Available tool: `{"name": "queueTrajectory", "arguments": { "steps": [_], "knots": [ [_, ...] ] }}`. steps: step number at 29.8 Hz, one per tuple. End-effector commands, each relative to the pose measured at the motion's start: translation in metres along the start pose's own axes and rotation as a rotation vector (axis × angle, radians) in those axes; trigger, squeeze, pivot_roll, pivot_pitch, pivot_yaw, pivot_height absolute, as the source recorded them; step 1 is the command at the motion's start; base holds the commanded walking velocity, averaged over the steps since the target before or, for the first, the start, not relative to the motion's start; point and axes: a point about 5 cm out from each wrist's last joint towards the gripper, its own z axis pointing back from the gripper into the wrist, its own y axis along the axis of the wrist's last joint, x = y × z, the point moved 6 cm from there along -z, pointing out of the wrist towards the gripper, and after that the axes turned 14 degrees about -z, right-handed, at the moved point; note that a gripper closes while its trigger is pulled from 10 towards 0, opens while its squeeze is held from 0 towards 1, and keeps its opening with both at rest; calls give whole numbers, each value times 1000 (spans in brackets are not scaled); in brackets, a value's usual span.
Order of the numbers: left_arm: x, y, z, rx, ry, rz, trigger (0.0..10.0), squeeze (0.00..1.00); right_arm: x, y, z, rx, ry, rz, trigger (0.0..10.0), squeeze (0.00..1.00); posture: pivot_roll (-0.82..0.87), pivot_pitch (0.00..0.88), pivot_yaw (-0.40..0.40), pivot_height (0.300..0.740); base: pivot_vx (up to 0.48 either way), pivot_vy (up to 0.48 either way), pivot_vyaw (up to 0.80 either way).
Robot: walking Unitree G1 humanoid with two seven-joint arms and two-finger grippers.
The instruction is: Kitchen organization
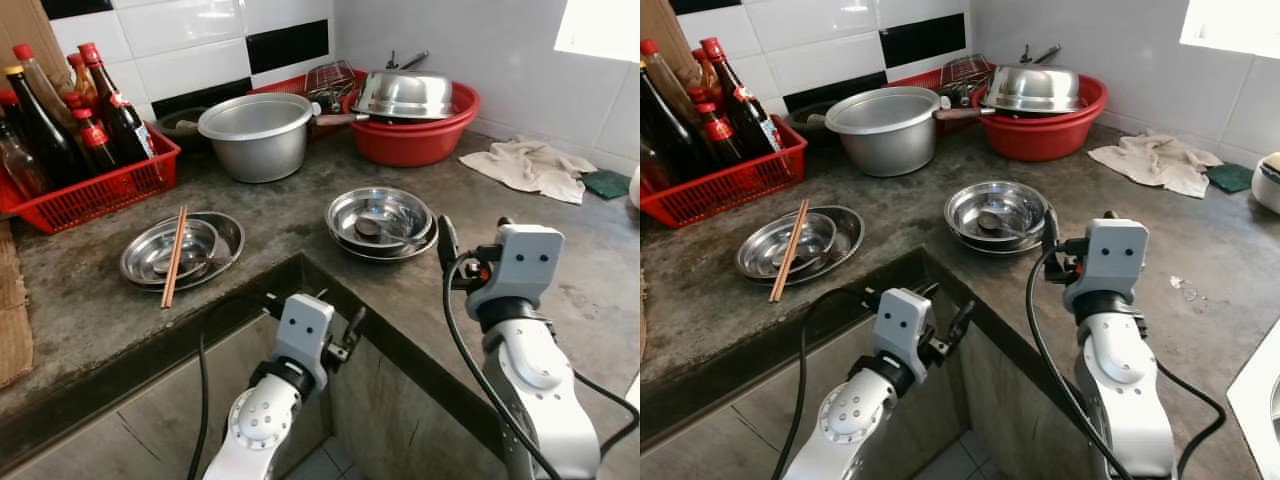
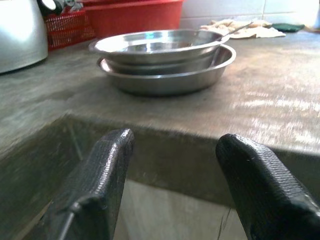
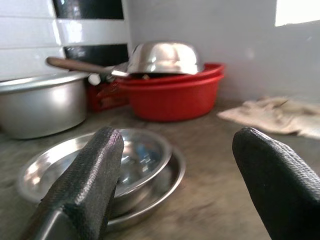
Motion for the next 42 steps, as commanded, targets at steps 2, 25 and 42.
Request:
{"name": "queueTrajectory", "arguments": {
  "steps": [2, 25, 42],
  "knots": [
    [-2, -6, 3, -10, -3, -1, 10000, 0, 1, -9, -3, -40, -2, -31, 10000, 0, 110, 0, 2, 740, 0, 0, 0],
    [19, 0, 9, 36, -89, 61, 10000, 0, -7, -42, -41, -120, 5, -82, 10000, 0, 123, 0, -15, 740, 0, 0, 0],
    [19, 1, 9, 38, -86, 61, 10000, 0, -3, -43, -50, -105, -17, -91, 0, 0, 121, 0, -19, 740, 0, 0, 0]
  ]
}}
